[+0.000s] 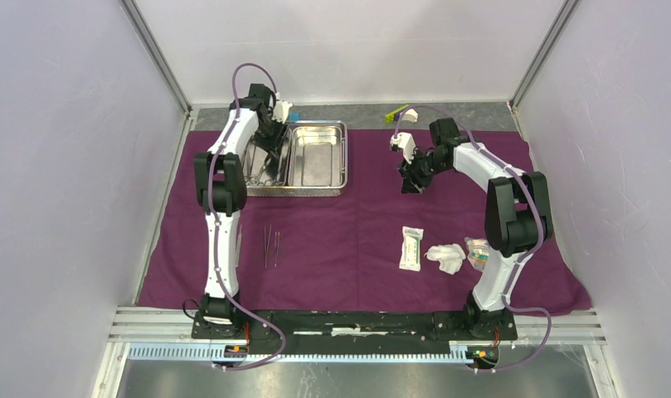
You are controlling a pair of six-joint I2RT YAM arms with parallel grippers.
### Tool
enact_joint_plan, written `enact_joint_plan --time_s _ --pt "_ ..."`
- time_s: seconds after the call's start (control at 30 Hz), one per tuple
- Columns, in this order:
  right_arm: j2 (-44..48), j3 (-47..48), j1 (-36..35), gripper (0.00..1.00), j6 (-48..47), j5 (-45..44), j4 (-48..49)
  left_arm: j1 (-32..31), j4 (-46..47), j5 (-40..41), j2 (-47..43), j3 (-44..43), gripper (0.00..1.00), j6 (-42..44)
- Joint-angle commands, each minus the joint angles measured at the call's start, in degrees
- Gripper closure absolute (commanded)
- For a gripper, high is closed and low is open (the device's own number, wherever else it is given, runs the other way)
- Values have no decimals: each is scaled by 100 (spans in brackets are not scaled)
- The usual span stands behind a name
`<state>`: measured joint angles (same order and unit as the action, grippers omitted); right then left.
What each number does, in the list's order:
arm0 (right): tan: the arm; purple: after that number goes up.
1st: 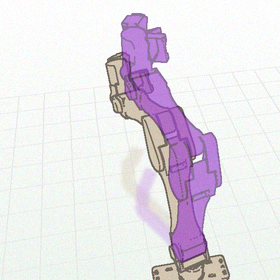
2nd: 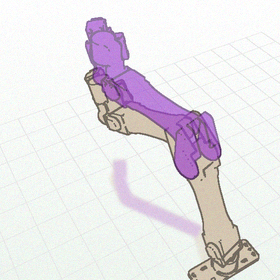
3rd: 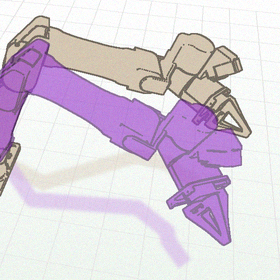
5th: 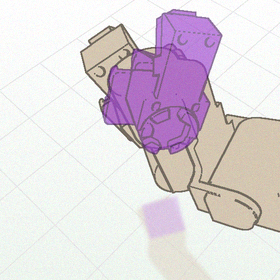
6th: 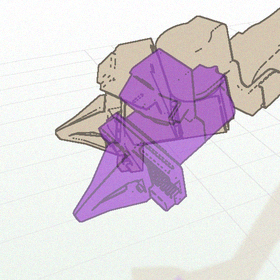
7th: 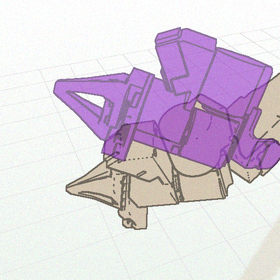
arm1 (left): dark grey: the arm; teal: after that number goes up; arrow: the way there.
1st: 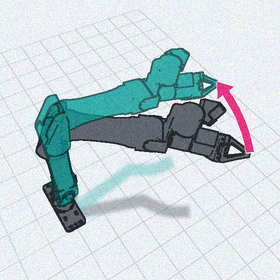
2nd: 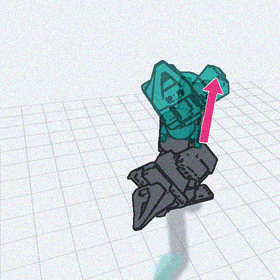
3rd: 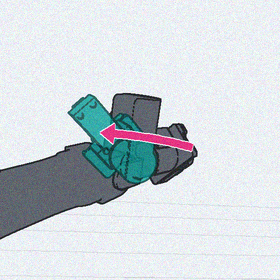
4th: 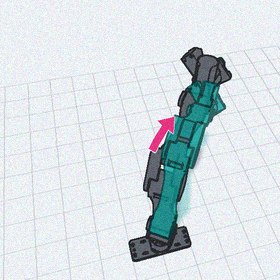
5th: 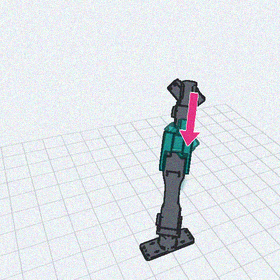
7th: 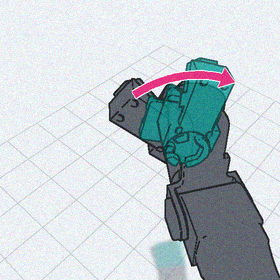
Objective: Open and lay out the surgical kit
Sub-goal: Pick up the medical item from the container.
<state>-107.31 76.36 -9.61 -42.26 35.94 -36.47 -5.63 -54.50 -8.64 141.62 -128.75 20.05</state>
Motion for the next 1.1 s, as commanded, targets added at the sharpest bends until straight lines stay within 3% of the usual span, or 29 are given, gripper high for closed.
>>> enact_joint_plan --time_s 0.0,0.33,0.73,1.07 --pt "10 90 11 54 25 27 70 35 -65 123 67 -162 53 238" --pt "25 86 11 54 29 53 70 44 -47 92 10 -101 77 146" --pt "197 59 -8 54 125 127 149 44 363 -265 -211 -344 94 -296" --pt "392 112 -198 54 239 279 215 43 619 -522 -846 -199 98 -527"
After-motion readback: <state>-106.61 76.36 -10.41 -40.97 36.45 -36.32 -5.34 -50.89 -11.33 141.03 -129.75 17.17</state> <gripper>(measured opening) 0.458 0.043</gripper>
